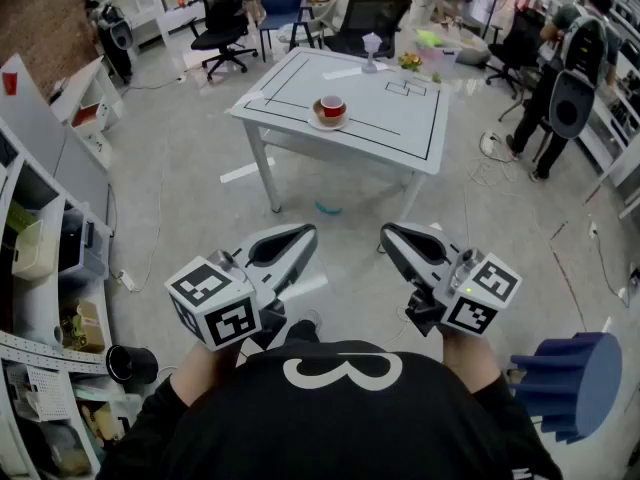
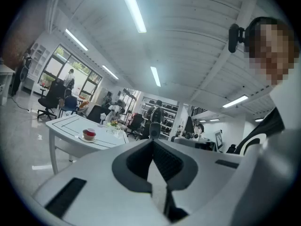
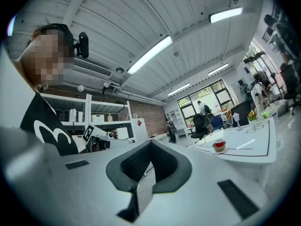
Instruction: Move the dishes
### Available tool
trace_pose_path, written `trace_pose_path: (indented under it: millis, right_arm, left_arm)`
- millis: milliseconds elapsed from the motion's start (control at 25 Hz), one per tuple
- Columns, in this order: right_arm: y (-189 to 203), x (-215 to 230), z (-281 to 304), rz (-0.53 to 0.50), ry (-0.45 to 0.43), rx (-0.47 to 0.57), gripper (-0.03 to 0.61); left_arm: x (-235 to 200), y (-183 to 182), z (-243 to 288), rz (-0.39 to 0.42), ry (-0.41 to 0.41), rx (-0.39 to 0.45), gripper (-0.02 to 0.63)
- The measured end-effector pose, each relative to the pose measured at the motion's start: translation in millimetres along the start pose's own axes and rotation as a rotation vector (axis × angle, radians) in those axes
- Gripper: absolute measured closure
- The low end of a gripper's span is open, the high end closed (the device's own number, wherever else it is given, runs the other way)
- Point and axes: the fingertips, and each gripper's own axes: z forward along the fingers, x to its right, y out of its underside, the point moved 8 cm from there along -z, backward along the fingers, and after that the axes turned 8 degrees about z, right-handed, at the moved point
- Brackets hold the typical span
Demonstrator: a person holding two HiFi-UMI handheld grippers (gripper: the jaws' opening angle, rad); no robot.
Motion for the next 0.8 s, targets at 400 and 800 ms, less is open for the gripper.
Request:
trace_pose_path:
  millis: [400, 800]
  right_arm:
    - [0, -8, -28, 0.010, 0.022, 0.000, 0.569]
    - [-12, -13, -36, -0.066, 0.069, 0.052, 0.533]
  left_arm:
    - [24, 6, -6, 0.000, -0.024, 0.003, 0.611]
    - [31, -5, -15, 0.042, -0.035, 0.025, 0.611]
